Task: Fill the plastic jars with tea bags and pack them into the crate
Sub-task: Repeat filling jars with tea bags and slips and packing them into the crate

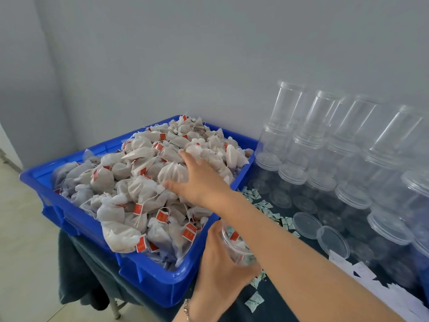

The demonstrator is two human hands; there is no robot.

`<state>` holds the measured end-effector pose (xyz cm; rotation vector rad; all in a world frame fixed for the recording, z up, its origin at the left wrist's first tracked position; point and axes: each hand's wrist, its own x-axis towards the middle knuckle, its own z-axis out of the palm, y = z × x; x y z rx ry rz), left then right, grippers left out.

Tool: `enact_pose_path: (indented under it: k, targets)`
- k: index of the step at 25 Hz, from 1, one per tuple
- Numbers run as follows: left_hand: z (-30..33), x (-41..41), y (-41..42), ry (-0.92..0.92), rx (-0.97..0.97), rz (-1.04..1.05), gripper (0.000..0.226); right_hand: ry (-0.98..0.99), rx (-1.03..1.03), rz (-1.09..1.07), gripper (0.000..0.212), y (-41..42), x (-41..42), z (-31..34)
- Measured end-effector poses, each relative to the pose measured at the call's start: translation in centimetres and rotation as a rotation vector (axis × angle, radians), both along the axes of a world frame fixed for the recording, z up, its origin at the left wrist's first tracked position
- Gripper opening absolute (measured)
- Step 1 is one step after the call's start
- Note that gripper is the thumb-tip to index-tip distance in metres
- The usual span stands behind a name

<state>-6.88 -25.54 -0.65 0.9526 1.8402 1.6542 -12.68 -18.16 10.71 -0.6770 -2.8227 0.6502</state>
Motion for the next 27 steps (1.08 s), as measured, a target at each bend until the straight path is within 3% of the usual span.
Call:
enact_pose_path:
  k: [4,6,10,12,16,18,22,23,25,27]
  targets:
    - [0.5,0.0,0.4,-0.029,-0.001,0.079,0.111,0.115,0.02,-0.096,0.018,2.5,1.0,0.0]
    - [1.0,0.2,0.6,-0.023,0.011,0.094,0.114,0.179,-0.035,-0.128,0.011,3.9,2.0,0.6]
    - [2.2,0.2,1.3,-0.06,0.01,0.119,0.096,0.008,-0.128,-0.029,0.034,2.9,1.0,0.4]
    - [2.8,-0.1,1.6,-0.056,0.006,0.152,0.076,-0.097,-0.038,0.02,0.009,2.1,0.0,-0.4]
    - [3.3,-0.3,1.5,-0.036,0.048,0.144,0.081,0.018,0.029,-0.017,0.01,2.9,1.2,0.8]
    - [3.7,-0.2,1.4,-0.026,0.063,0.142,0.087,0.128,-0.099,-0.074,0.012,3.9,3.0,2.0]
    - [3.3,0.3,1.4,-0.041,0.064,0.107,0.087,0.407,-0.609,-0.242,0.012,5.6,7.4,4.8]
    - [3.2,0.4,1.3,-0.045,0.065,0.109,0.087,0.449,-0.65,-0.247,0.015,5.8,8.6,5.4]
    - [3.1,0.4,1.4,-0.048,0.073,0.13,0.088,0.37,-0.532,-0.187,0.032,6.0,10.7,6.0]
    - [3.1,0.4,1.6,-0.045,0.079,0.154,0.09,0.122,-0.285,-0.077,0.053,5.5,12.1,6.1]
